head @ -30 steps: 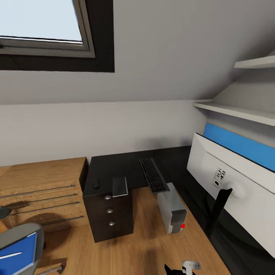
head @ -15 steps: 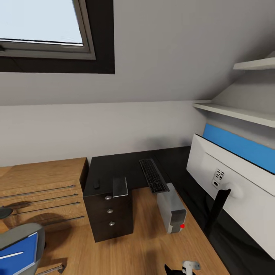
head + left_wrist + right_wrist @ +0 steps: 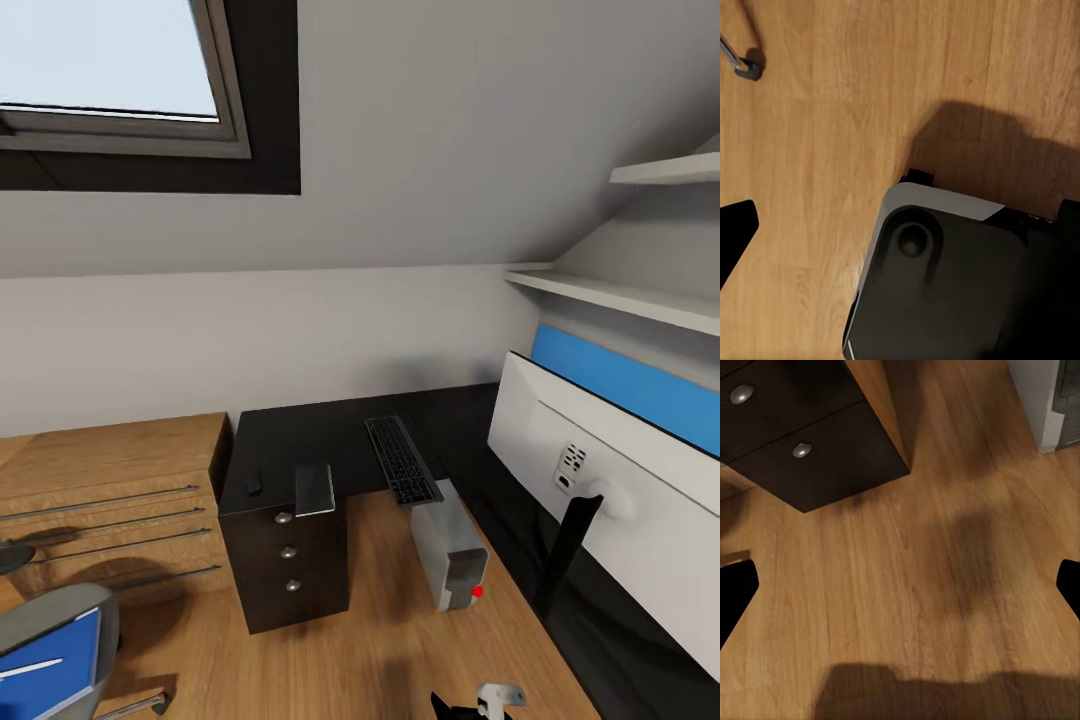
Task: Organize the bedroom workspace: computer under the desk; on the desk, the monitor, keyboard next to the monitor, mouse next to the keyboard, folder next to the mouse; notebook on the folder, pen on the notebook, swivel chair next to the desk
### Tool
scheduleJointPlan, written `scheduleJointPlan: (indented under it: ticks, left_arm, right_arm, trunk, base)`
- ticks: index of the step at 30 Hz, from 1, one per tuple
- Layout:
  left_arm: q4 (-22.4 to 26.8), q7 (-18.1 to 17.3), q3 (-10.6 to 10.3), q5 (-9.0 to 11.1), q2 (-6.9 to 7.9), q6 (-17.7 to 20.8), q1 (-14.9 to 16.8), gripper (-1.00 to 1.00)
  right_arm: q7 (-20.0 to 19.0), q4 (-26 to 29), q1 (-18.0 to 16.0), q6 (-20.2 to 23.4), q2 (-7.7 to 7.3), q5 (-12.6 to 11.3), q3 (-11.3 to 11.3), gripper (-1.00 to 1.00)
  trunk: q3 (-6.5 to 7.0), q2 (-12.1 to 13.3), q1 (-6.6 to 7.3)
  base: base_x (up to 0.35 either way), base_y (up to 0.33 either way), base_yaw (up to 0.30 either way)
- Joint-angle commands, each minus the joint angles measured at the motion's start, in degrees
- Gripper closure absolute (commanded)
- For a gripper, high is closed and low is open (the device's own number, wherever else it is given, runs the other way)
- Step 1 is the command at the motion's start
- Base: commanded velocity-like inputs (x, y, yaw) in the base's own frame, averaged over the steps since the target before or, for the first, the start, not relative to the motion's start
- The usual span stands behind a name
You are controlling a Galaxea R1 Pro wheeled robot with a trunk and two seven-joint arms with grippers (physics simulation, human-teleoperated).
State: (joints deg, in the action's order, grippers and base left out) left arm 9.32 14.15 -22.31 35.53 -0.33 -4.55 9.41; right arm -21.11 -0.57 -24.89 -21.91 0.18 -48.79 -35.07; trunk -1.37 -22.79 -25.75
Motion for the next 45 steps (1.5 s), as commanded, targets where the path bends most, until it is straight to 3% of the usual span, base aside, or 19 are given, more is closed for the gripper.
scheduleJointPlan:
  ticks: [1, 19, 24, 45]
  left_arm:
    - [0.0, 0.27, -0.48, 0.51, 0.0, -0.22, 0.06, -1.0]
    - [-0.01, 0.27, -0.45, 0.43, 0.04, -0.45, 0.06, -1.0]
    - [0.0, 0.25, -0.45, 0.49, 0.09, -0.58, 0.04, -1.0]
    - [-0.01, 0.18, -0.45, 0.51, 0.08, -0.72, 0.02, -1.0]
  right_arm:
    - [-0.34, -0.12, -0.07, -0.15, 0.01, -0.61, -0.37, -1.0]
    - [-0.39, -0.12, -0.07, -1.06, 0.01, -0.61, -0.42, -1.0]
    - [-0.42, -0.13, 0.01, -1.08, 0.82, -0.61, -0.42, -1.0]
    - [-0.42, -0.39, 0.28, -1.45, 1.1, -0.56, -0.26, -1.0]
  trunk:
    - [-0.13, -0.13, -0.04]
    - [-0.13, -0.13, -0.04]
    - [-0.13, -0.13, -0.04]
    - [-0.13, -0.13, -0.04]
  base:
    - [0.0, 0.0, 0.0]
    - [0.0, 0.0, -0.016]
    - [-0.041, 0.027, -0.006]
    - [-0.236, 0.157, 0.0]
